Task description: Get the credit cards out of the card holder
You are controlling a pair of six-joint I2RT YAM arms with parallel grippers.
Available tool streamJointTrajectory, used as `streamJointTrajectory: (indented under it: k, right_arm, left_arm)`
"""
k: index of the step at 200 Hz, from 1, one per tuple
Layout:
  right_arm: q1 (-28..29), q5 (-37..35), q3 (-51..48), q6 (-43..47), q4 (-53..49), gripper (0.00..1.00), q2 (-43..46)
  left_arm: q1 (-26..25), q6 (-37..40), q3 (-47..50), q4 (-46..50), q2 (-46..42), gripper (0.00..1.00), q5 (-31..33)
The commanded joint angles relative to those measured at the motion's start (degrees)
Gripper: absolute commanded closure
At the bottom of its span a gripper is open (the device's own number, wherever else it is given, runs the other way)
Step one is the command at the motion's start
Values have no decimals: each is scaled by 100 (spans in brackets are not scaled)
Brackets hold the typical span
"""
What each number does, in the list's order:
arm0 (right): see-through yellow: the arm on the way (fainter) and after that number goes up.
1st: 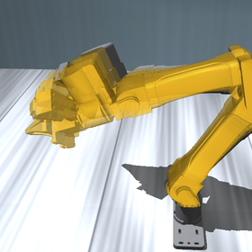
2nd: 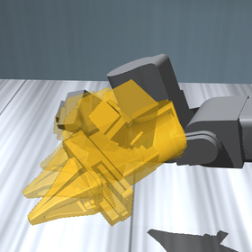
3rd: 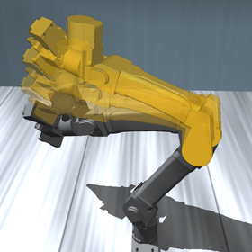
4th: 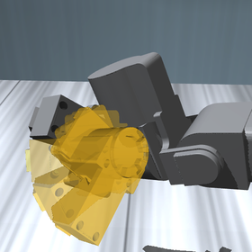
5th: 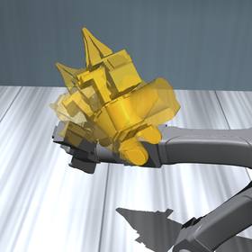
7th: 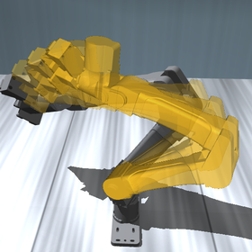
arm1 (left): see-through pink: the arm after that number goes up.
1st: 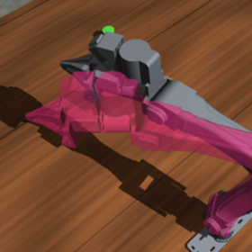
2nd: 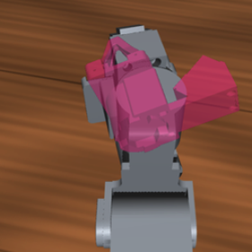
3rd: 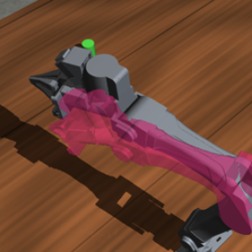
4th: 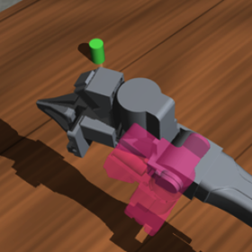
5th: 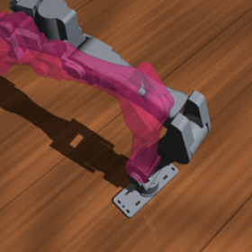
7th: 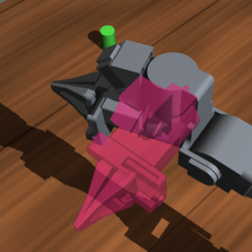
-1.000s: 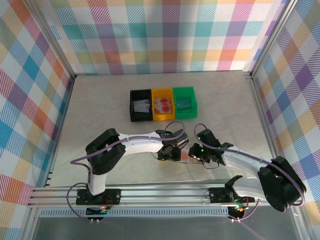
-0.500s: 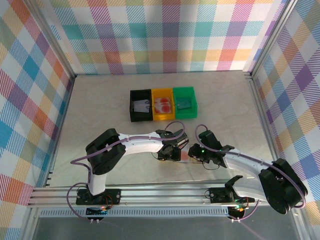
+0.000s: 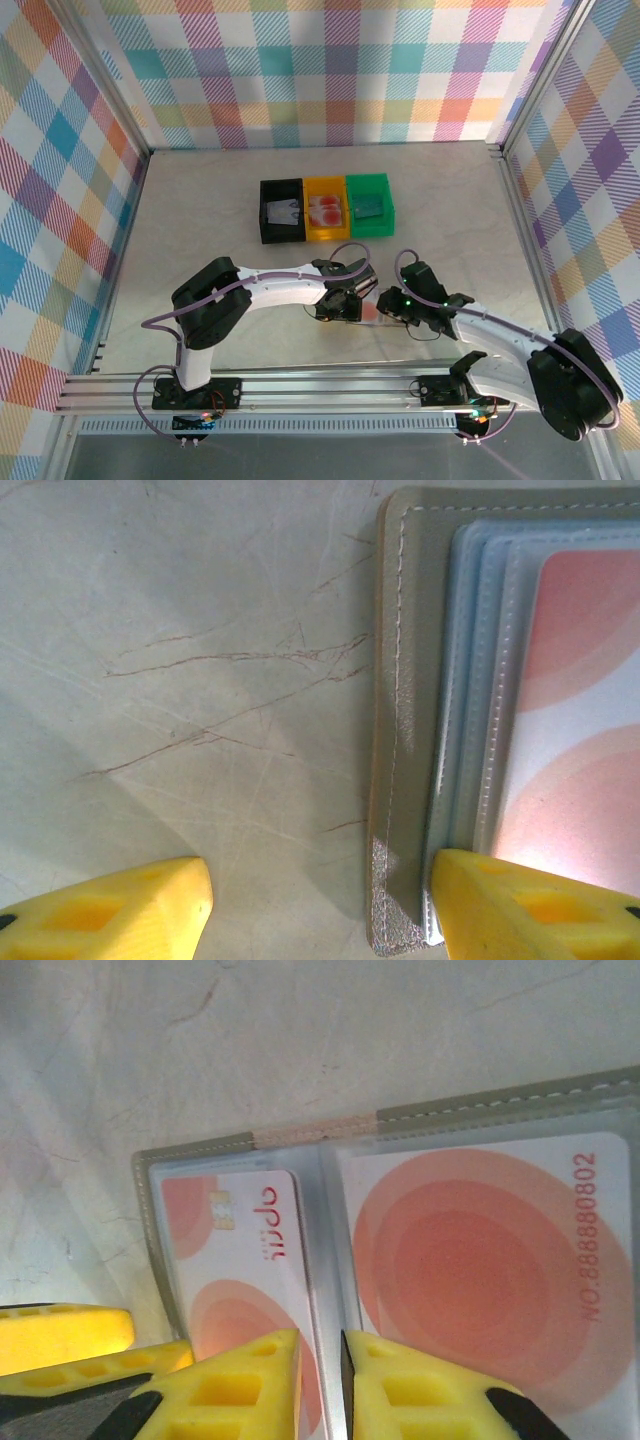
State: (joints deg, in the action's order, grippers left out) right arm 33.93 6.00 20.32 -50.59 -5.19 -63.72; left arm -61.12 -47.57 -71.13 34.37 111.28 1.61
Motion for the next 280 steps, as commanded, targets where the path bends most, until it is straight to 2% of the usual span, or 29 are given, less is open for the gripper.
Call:
streamJointTrajectory:
  k: [1,64,114,162,233,280]
  right_arm:
    - [8,196,-37,-61,254,80,-163]
    - [8,314,-198,-25,702,80,-233]
    - [8,-19,-103,-14,349,79,-405]
    - [12,418,-175,48,923,80,-703]
    - [16,569,-426,204,1143,81,-25]
    - [17,841,-488,251,1368,81,-61]
  left_arm:
    - [-242,-68,442,-791,1055,38,-772]
    - [-251,-94,478,-857,1093,38,-803]
    - [-260,-94,451,-871,1129,38,-832]
    - [-286,-112,453,-892,1165,38,-841]
    - [-308,-129,451,-949,1243,38,-889]
    - [-313,-121,381,-930,1285,38,-902]
